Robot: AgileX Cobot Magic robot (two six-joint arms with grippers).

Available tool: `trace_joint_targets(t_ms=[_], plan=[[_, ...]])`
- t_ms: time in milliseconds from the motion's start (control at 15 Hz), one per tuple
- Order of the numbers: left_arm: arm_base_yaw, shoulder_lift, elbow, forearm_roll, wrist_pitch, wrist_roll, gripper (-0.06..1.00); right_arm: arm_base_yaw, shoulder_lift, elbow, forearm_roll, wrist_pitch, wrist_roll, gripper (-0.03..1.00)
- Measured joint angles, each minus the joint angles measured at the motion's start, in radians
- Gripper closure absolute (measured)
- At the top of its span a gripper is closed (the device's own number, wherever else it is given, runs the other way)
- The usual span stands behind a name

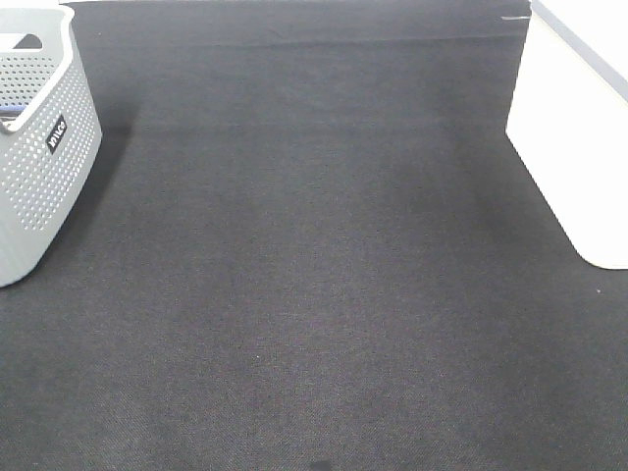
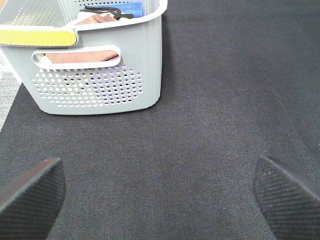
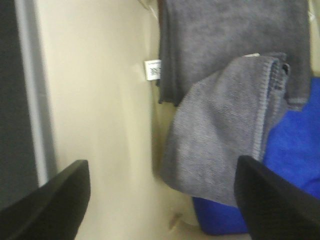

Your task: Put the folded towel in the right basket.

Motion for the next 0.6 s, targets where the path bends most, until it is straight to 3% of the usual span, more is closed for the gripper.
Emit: trace_joint_targets(t_ms=[267, 467, 600], plan=[[0.0, 0.0, 0.0, 0.0, 0.0, 0.0, -0.03, 0.164, -0.108, 0.0, 0.003, 0.01, -0.026, 0.21], [0.0, 0.0, 0.0, 0.0, 0.0, 0.0, -0.03, 0.287, -0.153, 0.0, -0.086, 0.069, -0.008, 0.21], [0.0, 0.0, 0.0, 0.0, 0.0, 0.0, -0.03, 0.326, -0.185, 0.0, -0.165, 0.081, 0.08, 0.21]])
